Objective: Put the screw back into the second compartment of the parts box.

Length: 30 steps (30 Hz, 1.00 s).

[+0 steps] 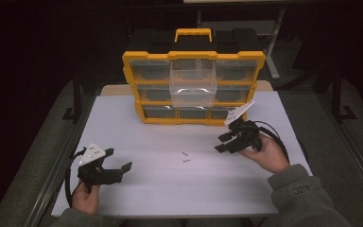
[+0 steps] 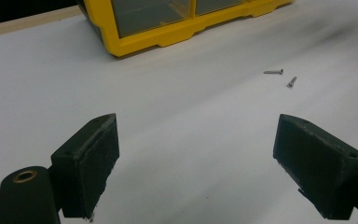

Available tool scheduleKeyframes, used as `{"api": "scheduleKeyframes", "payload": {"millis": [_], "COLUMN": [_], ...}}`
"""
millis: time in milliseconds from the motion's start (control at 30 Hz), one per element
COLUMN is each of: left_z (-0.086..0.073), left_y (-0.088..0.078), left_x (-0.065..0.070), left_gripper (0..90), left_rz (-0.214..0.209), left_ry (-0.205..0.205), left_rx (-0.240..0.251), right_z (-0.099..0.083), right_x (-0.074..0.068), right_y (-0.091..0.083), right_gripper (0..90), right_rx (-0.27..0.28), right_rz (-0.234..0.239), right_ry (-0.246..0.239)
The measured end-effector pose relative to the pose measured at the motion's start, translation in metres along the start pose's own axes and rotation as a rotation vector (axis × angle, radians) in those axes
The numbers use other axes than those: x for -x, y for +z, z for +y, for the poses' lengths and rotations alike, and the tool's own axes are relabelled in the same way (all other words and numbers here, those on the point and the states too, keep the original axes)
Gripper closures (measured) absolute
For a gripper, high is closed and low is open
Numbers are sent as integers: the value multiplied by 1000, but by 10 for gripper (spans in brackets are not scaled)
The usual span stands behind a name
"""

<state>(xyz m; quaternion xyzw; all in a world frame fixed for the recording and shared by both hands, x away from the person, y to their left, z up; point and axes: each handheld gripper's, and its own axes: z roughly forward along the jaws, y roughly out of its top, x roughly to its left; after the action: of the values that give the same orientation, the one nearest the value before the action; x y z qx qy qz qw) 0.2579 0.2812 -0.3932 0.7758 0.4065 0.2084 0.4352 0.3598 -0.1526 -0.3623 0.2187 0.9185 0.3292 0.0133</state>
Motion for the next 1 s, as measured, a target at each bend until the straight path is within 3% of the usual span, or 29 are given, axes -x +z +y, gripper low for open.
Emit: {"api": "scheduleKeyframes", "payload": {"millis": [67,467,633,733,767,800,833,900,933,1000], "left_z": [0,0,0,0,0,0,0,0,0,0], "left_y": [0,0,-1,0,-1,-1,-1,-1,-1,-1], "left_x": [0,0,0,-1,-1,-1,0,0,0,0], "left_gripper": [139,139,139,139,139,139,139,139,139,139], "left_rz": [0,-6,-10,-6,-6,-6,-7,-8,-9,-9], "left_ry": [-4,-2,-3,-4,-3,0,-3,-1,3,0], "left_rx": [5,5,-2,2,2,1,2,-2,-3,0], "right_z": [1,13,20,24,26,28,30,35,37,41], "right_x": [-2,-11,-14,-17,-16,-17,-16,-18,-17,-18], "right_y": [18,72,90,98,101,103,105,109,113,117], "right_gripper": [531,572,592,603,608,613,618,634,643,661], "right_rx": [-17,-51,-67,-91,-78,-87,-77,-89,-72,-83], "right_rz": [2,29,14,17,16,27,25,11,20,12], "right_ry": [-12,-72,-87,-53,-71,-49,-66,-50,-77,-83]}}
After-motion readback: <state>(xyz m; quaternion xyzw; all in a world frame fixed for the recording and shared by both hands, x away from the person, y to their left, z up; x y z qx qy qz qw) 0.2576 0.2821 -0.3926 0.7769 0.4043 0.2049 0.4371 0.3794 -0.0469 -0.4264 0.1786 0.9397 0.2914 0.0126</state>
